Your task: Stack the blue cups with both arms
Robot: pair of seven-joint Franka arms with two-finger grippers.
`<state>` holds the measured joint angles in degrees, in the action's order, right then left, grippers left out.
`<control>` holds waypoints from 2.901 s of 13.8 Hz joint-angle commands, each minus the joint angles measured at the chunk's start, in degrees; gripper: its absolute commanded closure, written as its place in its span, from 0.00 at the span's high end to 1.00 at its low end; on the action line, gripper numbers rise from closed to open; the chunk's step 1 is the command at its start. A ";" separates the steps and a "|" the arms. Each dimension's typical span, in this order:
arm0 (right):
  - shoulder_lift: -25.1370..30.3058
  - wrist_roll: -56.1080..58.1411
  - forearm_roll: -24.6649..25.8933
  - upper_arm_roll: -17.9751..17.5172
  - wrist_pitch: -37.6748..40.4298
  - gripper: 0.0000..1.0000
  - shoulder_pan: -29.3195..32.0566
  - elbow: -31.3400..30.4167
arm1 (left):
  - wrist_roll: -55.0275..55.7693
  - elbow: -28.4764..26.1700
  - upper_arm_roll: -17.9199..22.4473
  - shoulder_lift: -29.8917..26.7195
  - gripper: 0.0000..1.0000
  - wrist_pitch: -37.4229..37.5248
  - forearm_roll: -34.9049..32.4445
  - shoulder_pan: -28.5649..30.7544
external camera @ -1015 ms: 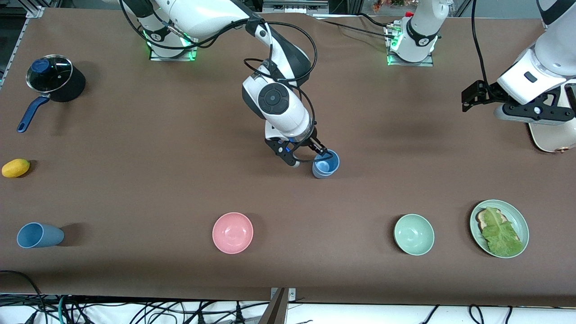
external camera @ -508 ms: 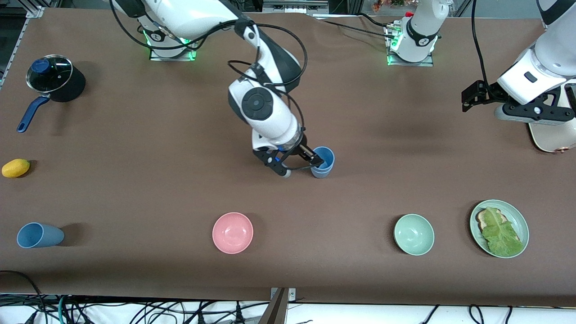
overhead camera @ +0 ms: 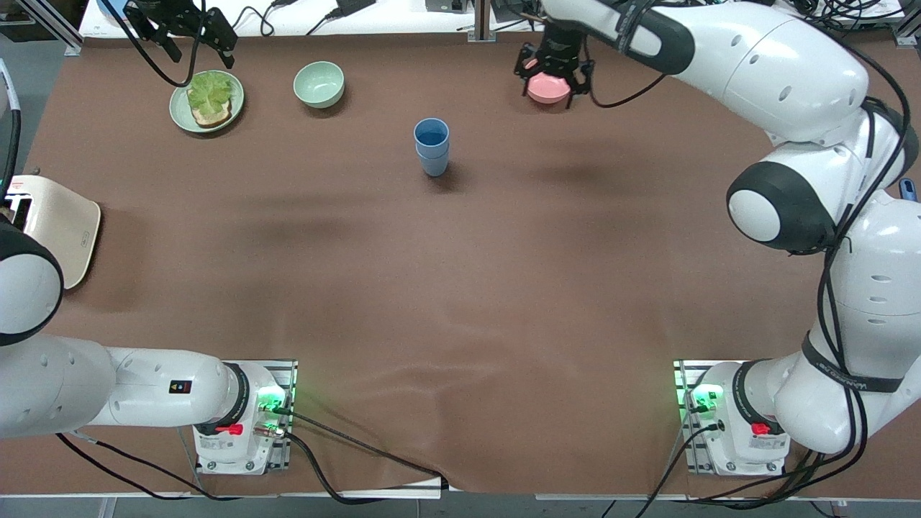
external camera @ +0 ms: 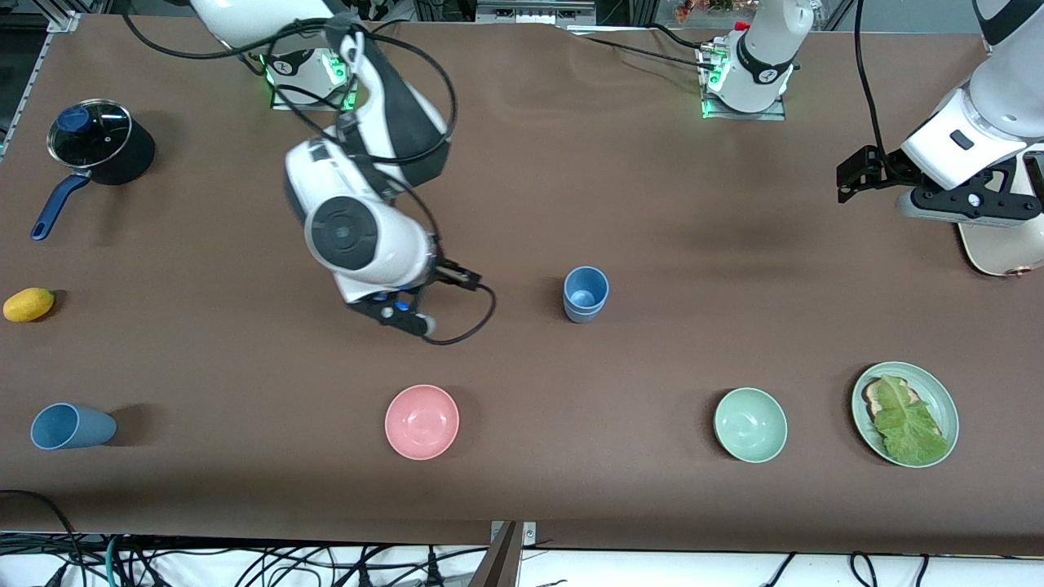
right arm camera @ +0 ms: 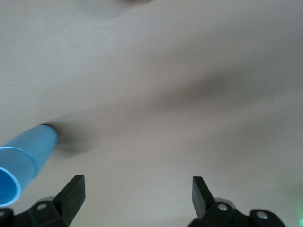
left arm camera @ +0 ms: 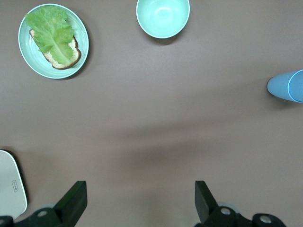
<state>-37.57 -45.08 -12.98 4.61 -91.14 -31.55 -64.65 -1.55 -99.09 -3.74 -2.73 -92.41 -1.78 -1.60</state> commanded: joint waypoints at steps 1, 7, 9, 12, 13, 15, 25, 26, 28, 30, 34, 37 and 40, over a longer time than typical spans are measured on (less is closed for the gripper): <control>5.13 7.71 -0.56 4.34 1.66 1.00 -0.44 -6.35 | -0.73 1.44 -0.12 0.70 1.00 0.13 -0.32 0.19; 6.99 19.05 -0.38 13.04 7.90 1.00 0.00 -6.36 | -0.73 1.44 -0.12 0.70 1.00 0.13 -0.32 0.28; 8.30 22.92 0.15 14.90 9.49 1.00 0.61 -7.67 | -0.73 1.44 -0.12 0.70 1.00 0.13 -0.24 0.19; 16.01 25.04 3.65 12.54 4.95 1.00 4.47 -17.31 | -0.82 1.35 -0.12 0.70 1.00 0.13 -0.24 0.28; 19.00 26.61 4.45 9.22 1.88 1.00 8.14 -20.83 | -0.73 1.44 -0.12 0.70 1.00 0.13 -0.24 0.28; 23.67 27.85 5.07 5.15 -1.22 1.00 13.60 -26.55 | -0.82 1.44 -0.12 0.70 1.00 0.13 -0.24 0.28; 39.23 40.51 13.33 -1.26 4.21 1.00 27.75 -31.59 | -0.73 1.44 -0.12 0.70 1.00 0.13 -0.24 0.28; 40.29 40.34 13.33 -3.18 4.39 1.00 29.77 -31.59 | -0.73 1.35 -0.12 0.70 1.00 0.13 -0.24 0.28; 40.39 40.51 13.60 -4.35 3.69 1.00 30.76 -30.98 | -0.73 1.44 -0.12 0.70 1.00 0.13 -0.24 0.28; 40.47 40.51 14.21 -4.61 2.21 1.00 31.02 -30.97 | -0.82 1.35 -0.12 0.70 1.00 0.13 -0.24 0.28; 39.95 40.69 14.30 -4.70 -5.27 1.00 31.81 -31.41 | -0.73 1.35 -0.03 0.70 1.00 0.13 0.47 0.28; 40.03 40.78 14.47 -9.25 -4.31 1.00 33.47 -31.24 | -0.82 1.35 -0.03 0.70 1.00 0.13 0.55 0.46; 39.95 40.78 14.47 -10.41 -3.60 1.00 33.49 -31.06 | -0.73 1.35 -0.12 0.70 1.00 0.22 0.55 0.54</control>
<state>1.49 -4.83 0.70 -4.54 -95.12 0.56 -95.13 -1.55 -98.93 -3.74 -2.56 -92.42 -1.75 -1.52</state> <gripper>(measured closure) 0.000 0.000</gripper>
